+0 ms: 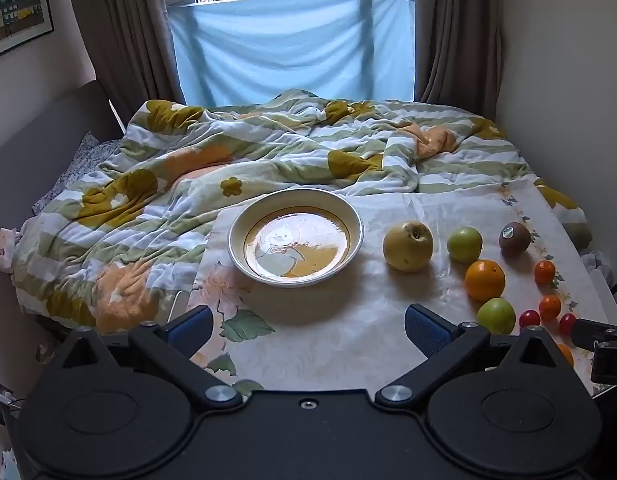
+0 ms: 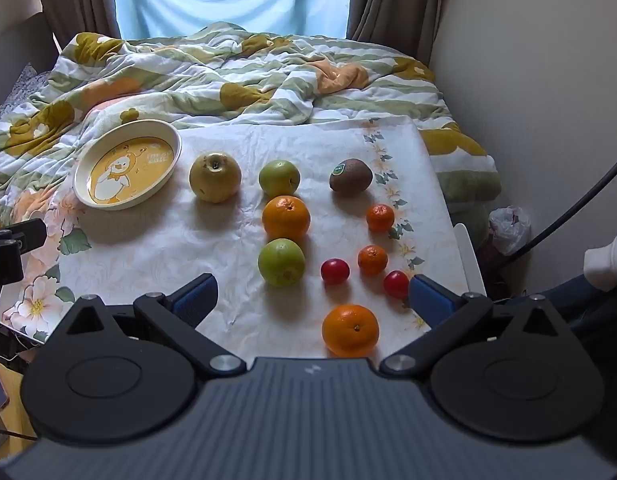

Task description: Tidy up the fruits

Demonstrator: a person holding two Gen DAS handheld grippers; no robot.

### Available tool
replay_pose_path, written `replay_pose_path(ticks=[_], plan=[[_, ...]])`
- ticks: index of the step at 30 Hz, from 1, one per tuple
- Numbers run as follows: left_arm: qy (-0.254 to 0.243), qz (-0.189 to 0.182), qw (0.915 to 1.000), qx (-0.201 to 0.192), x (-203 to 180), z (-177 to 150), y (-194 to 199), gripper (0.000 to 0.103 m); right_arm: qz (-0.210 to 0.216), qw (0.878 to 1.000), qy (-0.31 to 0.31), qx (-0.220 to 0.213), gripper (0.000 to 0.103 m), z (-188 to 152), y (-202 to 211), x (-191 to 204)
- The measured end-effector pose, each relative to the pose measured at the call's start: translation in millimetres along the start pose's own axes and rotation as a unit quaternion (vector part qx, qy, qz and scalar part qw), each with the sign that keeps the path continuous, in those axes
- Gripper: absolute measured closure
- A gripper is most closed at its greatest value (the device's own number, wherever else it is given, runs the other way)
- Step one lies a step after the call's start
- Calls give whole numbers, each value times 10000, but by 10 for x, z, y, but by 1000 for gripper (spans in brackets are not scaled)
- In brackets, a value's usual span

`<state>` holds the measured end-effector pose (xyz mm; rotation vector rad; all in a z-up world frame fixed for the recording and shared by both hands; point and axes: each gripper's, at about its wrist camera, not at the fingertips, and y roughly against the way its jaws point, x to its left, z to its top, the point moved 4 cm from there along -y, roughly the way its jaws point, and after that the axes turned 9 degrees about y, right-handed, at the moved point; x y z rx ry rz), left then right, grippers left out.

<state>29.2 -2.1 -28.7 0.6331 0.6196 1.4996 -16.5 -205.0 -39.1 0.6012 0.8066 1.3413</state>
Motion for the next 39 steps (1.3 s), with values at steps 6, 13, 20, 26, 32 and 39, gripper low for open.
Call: replay_pose_path(ticks=[6,13,20,26,32,39], plan=[[83,-159,9998,-90,-28,-2,-5,0,-7,10000,0,23,0,0,-9,-2],[176,-203,9995,-153,75,10,61,0,-13,10000,0,10,0,2,-7,4],[129,-214,9996,-131,53,16,12,0,0,10000,-10,12,0,15,-9,-7],[132,-185,9997,-122,32,25,-10,0,13,10000,1,0,0,24,-14,-9],[125,-183,9997,-123,40,40,-13,0,11,10000,0,0,0,34,-20,-8],[129,-165,9997,-136,53,56,-21,0,17,10000,-1,3,0,44,-28,-1]])
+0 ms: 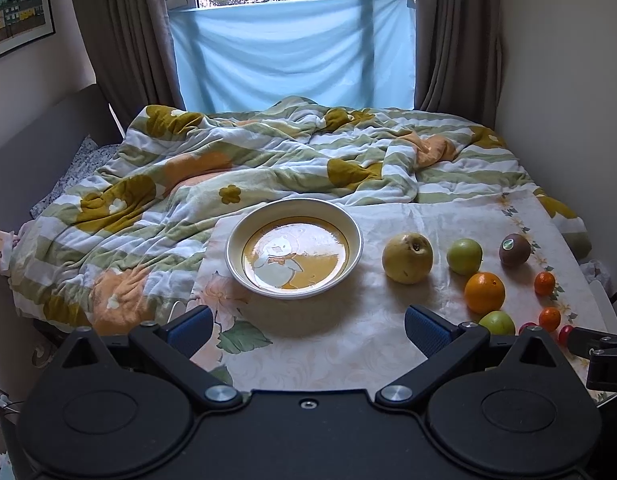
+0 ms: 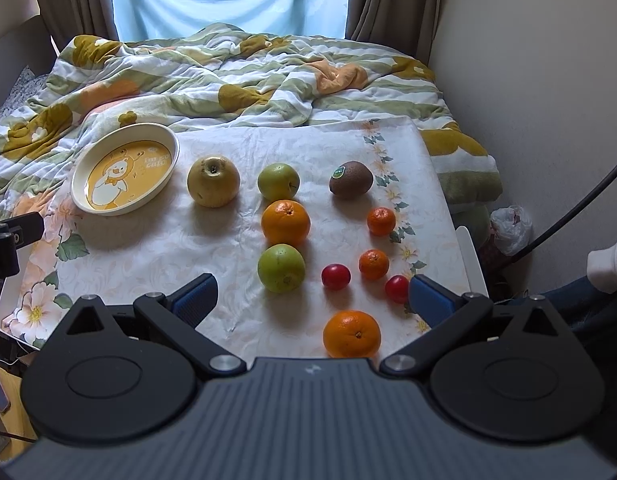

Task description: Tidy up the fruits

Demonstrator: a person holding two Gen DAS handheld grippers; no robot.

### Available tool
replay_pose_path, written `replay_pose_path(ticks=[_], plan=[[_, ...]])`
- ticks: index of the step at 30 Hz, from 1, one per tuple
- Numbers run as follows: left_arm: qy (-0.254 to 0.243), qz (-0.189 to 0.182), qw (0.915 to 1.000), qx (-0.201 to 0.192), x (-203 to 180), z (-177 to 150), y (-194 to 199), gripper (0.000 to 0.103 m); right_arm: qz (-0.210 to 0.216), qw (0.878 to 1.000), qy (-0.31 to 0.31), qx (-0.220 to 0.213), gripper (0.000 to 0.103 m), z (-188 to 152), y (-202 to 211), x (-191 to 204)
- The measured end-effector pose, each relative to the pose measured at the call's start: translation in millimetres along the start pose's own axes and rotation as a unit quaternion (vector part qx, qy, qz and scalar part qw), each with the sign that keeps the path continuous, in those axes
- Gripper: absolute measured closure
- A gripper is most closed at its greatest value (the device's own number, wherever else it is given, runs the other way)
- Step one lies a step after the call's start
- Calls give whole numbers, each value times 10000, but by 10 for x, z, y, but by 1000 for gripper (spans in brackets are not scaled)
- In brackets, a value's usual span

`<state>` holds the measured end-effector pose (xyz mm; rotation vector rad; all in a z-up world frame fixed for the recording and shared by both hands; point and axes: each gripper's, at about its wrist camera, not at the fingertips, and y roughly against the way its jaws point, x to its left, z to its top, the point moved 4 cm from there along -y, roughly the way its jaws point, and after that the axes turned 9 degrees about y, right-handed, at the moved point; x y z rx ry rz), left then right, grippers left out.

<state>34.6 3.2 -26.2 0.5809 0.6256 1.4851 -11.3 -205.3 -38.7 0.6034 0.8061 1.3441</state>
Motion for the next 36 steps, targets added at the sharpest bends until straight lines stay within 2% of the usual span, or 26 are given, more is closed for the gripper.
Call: replay_pose_path(ticks=[36], plan=[[-84,9,10000,-26,-17,17,-38,0,7,10000,7,35,0,31,-28,10]])
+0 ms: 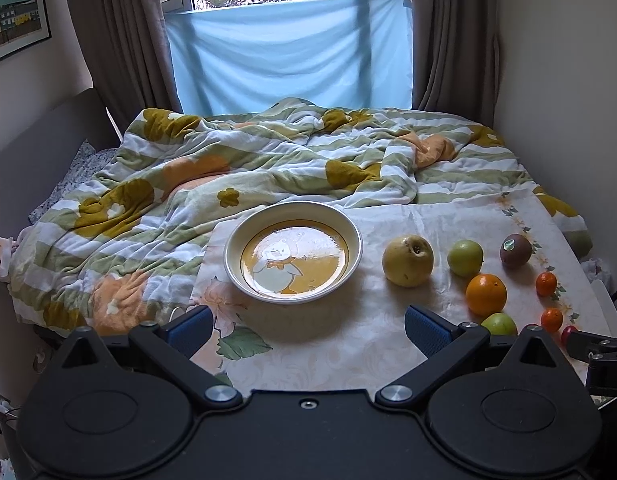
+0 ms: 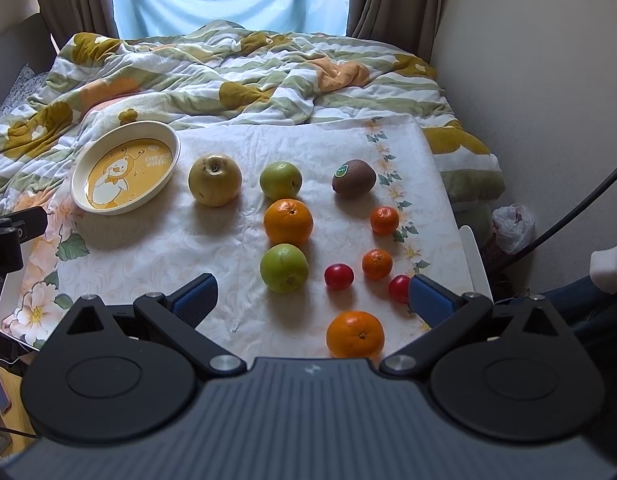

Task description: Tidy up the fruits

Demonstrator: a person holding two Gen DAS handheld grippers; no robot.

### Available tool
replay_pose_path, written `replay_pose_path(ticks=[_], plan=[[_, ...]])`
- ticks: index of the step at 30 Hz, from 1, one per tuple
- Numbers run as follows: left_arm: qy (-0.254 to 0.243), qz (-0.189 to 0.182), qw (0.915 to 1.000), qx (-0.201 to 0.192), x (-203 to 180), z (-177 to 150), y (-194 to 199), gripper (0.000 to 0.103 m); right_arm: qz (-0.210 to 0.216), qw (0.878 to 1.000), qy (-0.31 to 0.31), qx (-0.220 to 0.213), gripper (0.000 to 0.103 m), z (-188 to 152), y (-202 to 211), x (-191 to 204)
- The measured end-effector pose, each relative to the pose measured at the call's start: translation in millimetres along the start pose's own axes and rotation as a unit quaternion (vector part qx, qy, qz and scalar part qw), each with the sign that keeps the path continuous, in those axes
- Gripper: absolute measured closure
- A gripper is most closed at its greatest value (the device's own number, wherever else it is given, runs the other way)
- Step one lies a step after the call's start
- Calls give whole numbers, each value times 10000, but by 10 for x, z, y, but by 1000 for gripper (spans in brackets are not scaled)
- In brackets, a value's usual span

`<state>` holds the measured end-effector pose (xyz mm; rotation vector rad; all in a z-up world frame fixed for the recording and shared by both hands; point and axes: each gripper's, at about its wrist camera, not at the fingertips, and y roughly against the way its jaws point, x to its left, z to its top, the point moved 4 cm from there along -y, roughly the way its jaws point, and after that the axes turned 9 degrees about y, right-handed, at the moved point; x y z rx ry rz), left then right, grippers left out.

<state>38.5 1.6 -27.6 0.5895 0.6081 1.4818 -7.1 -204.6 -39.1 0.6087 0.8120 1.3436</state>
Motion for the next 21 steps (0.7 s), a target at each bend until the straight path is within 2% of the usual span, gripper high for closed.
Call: replay_pose_path(ticks=[21], plan=[[-162,-61,9998,17,-97,38,-20,0,0,10000,-25,-5,0,-6,5,-28]])
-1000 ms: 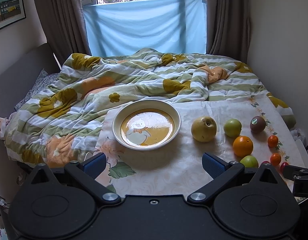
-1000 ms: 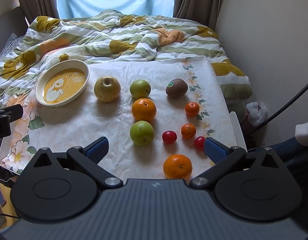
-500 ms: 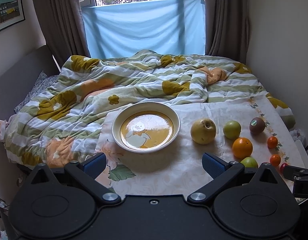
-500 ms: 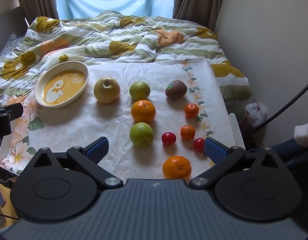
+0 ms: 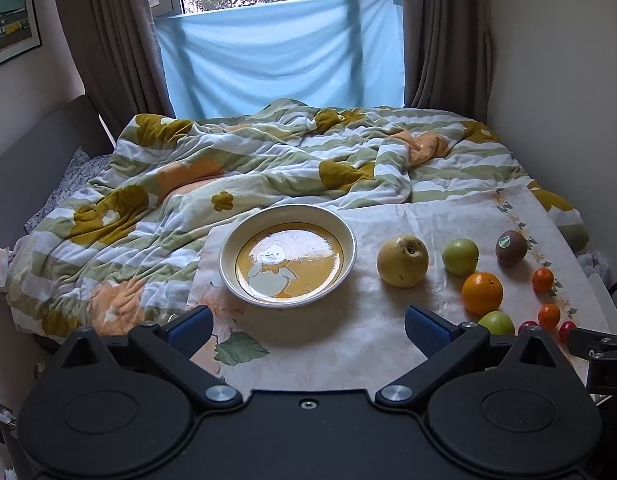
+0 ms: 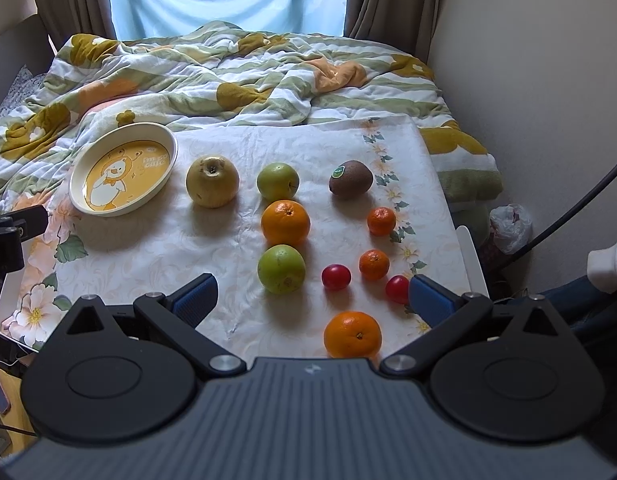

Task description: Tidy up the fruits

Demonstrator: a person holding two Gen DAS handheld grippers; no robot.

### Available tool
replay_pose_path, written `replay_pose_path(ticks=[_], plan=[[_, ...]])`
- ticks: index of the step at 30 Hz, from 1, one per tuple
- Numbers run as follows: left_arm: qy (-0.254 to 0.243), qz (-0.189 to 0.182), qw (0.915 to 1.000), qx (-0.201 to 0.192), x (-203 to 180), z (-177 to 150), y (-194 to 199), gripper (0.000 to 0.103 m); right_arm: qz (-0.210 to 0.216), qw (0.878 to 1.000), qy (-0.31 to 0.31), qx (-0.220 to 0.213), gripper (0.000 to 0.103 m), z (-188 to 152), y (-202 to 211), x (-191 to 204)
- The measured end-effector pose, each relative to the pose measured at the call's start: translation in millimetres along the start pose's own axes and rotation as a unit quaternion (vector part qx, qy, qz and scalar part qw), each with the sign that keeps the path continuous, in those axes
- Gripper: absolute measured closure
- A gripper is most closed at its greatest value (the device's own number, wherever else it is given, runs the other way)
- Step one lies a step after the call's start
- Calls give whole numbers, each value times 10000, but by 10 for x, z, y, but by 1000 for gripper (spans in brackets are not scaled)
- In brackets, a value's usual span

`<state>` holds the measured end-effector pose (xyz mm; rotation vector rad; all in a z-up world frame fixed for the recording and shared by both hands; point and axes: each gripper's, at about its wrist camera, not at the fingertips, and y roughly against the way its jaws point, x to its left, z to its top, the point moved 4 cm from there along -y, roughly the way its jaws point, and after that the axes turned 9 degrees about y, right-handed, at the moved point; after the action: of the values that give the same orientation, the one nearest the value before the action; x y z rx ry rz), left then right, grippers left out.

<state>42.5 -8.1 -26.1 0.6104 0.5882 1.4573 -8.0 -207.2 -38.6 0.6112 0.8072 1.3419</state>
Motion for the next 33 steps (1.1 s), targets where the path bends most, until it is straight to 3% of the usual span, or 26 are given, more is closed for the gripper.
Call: replay_pose_path(ticks=[6,18,26,33], plan=[[-175,-228,9996,54,-102,57,-62,0,-70,10000,2,-10,0,6,-34,-41],[-449,-658,9968,74,-529,44,-305,1,-289,9994,-44,-200,0,-222,-67,-540],[-747,-724,9945,134,-1018,-78,-574,1,17,9993,92,-354,0,-319,-367,-966],[-1283,-921,9870,309,-1465,-254,-852,1,282,9973,557,-388,0,-397,-711,-1191]])
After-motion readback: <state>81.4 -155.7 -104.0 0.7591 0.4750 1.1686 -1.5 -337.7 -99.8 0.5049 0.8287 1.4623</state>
